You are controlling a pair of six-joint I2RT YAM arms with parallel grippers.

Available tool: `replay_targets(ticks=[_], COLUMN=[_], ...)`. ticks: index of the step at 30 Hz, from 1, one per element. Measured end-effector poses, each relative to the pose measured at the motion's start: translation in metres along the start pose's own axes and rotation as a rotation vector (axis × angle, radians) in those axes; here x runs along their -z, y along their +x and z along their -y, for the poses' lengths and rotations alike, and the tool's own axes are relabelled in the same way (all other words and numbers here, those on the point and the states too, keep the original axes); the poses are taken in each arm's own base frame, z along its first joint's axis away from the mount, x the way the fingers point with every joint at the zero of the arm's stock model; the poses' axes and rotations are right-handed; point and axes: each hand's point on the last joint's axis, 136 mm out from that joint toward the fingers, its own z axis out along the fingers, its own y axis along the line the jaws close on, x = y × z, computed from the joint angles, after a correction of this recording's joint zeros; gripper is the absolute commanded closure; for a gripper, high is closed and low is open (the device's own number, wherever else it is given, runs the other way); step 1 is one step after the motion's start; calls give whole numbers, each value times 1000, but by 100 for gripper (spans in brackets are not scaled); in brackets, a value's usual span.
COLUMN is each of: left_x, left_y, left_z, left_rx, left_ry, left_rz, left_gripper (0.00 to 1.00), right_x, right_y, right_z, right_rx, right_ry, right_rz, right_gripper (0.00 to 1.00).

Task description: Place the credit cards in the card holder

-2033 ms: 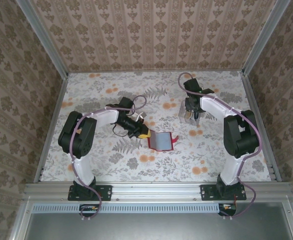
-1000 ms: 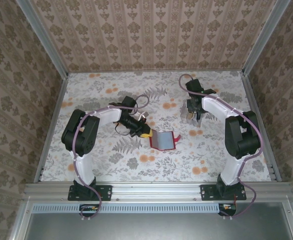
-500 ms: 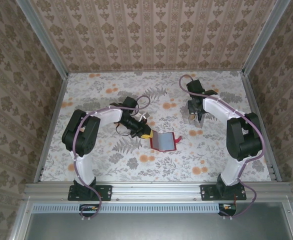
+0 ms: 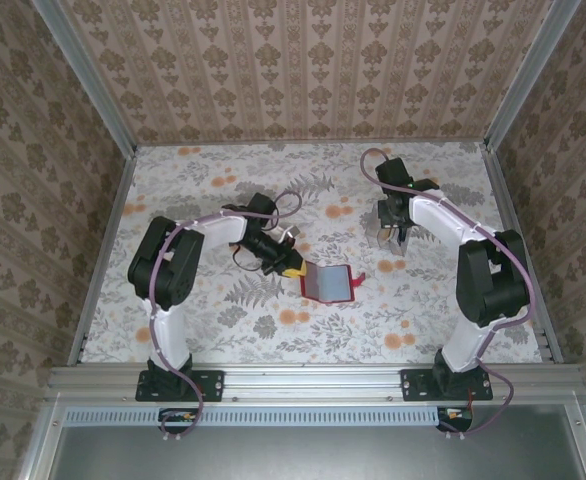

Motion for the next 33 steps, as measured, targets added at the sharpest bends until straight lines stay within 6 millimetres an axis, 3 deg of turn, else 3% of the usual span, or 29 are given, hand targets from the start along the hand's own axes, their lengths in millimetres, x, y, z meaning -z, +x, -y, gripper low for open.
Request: replay_targets(ticks=[2, 6, 9, 18, 26, 33], left_x=[1, 0, 0, -1, -2, -4], left_y=[-1, -1, -1, -1, 0, 1], left_z=[2, 4, 5, 5, 5, 6], left_rx=[-8, -14, -15, -17, -21, -25], left_ry=[2, 2, 2, 1, 1, 0], left_rz=[3, 1, 1, -1, -3, -7], left_gripper=[100, 100, 100, 100, 100, 100], right_x=[0, 0, 0, -5, -32, -34], right_y=[2, 4, 5, 0, 17, 20], right_z=[1, -1, -5, 0, 12, 19], right_rx=[6, 6, -17, -128, -160, -167], right_ry=[2, -8, -33, -45, -18, -8], right_rz=[-8, -18, -23, -11, -61, -70], right_gripper=[84, 57, 50, 47, 44, 46])
